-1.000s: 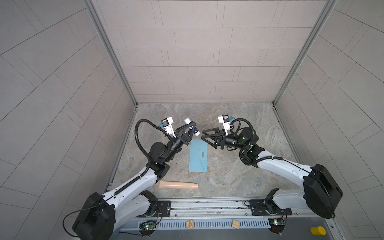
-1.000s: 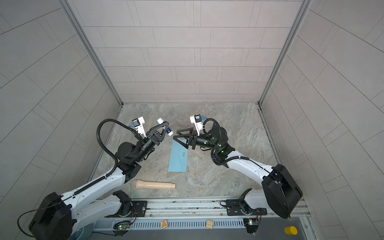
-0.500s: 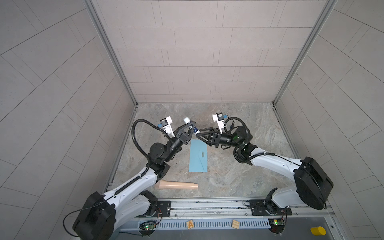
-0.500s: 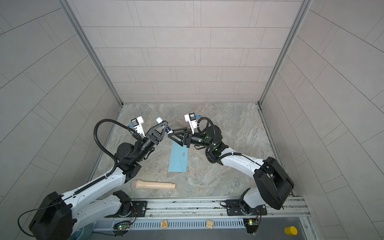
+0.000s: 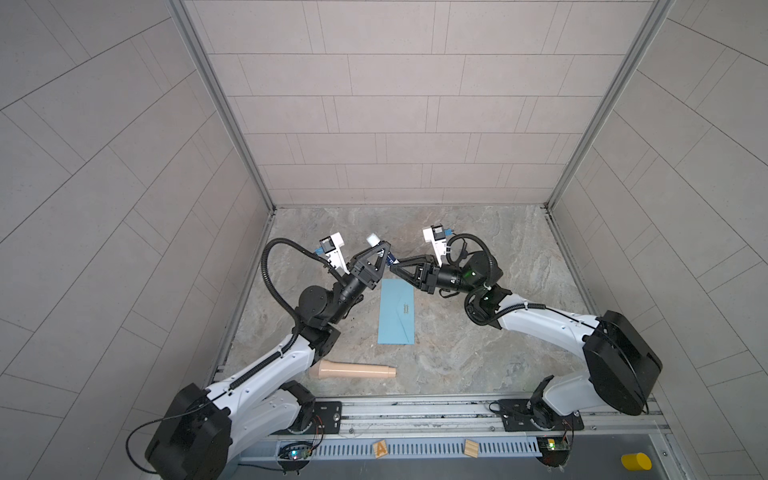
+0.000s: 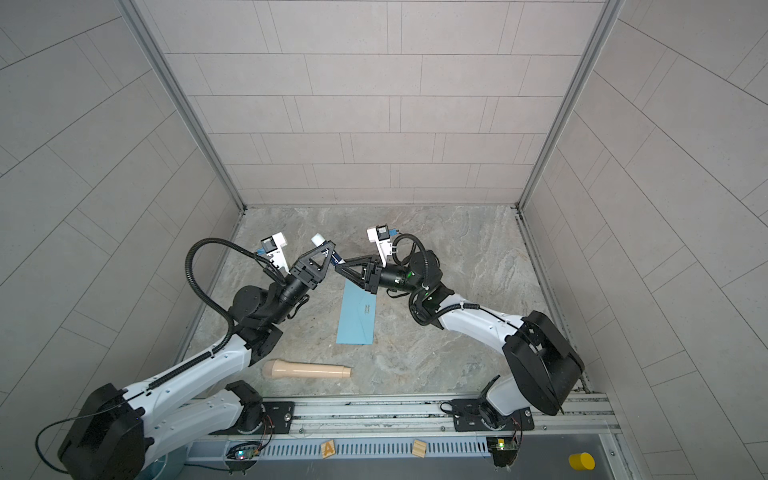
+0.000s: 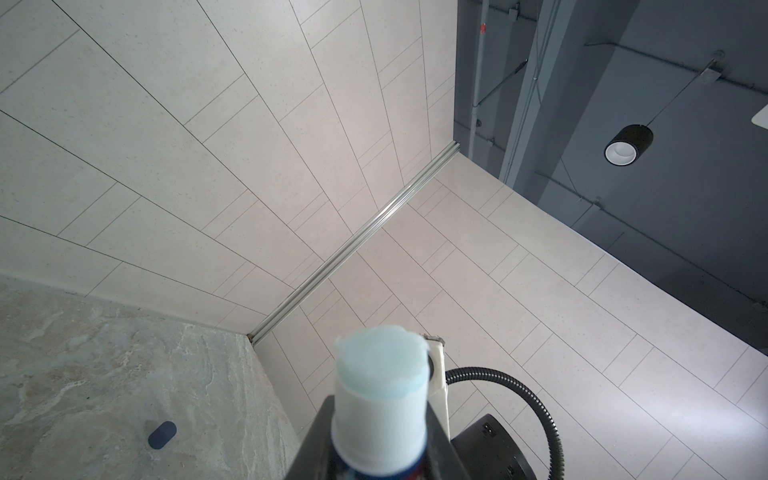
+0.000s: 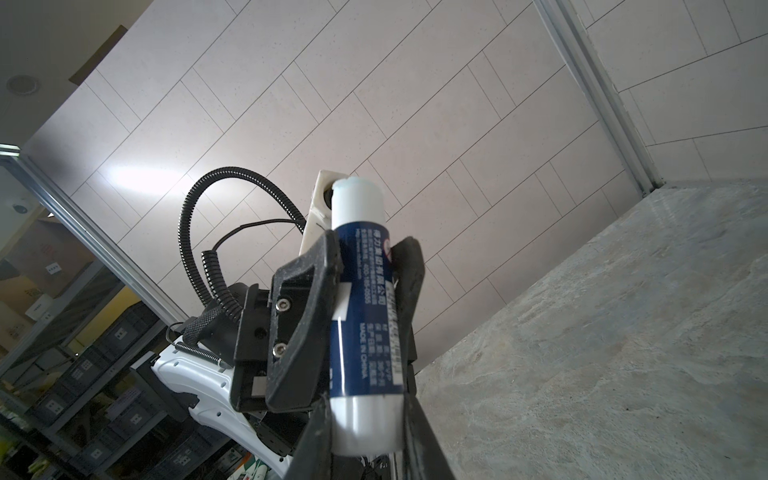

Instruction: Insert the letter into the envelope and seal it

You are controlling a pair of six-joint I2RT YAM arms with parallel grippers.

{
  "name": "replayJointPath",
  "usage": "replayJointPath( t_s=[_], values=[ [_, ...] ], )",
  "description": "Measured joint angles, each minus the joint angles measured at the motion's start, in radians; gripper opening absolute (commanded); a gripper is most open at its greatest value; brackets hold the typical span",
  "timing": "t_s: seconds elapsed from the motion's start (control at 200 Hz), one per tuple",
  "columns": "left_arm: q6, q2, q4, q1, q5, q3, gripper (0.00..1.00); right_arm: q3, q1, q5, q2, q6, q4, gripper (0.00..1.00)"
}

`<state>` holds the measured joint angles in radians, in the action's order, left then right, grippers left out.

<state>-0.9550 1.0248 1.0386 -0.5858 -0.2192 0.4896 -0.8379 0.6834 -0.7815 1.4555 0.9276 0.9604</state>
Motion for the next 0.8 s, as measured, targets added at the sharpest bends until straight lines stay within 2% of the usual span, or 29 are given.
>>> replayJointPath(
  t_s=[0.265,0.395,0.46,0.59,0.801],
  values=[
    [0.017,-0.005,-0.034,0.0,0.0,0.0,0.0,-0.009,0.0,0.009,-0.006,-0.034,-0.061,0.08],
    [0.04,-0.024,-0.089,-0.002,0.003,0.0,0.0,-0.024,0.007,0.031,-0.037,-0.104,-0.183,0.0],
    [0.05,-0.032,-0.108,-0.006,0.006,0.0,0.0,-0.041,0.018,0.055,-0.061,-0.16,-0.274,0.0],
    [0.065,-0.039,-0.12,-0.013,0.011,0.0,0.0,-0.098,0.058,0.166,-0.118,-0.323,-0.504,0.0],
    [0.094,-0.042,-0.155,-0.026,0.018,0.001,0.0,-0.166,0.151,0.423,-0.181,-0.551,-0.783,0.0]
  ],
)
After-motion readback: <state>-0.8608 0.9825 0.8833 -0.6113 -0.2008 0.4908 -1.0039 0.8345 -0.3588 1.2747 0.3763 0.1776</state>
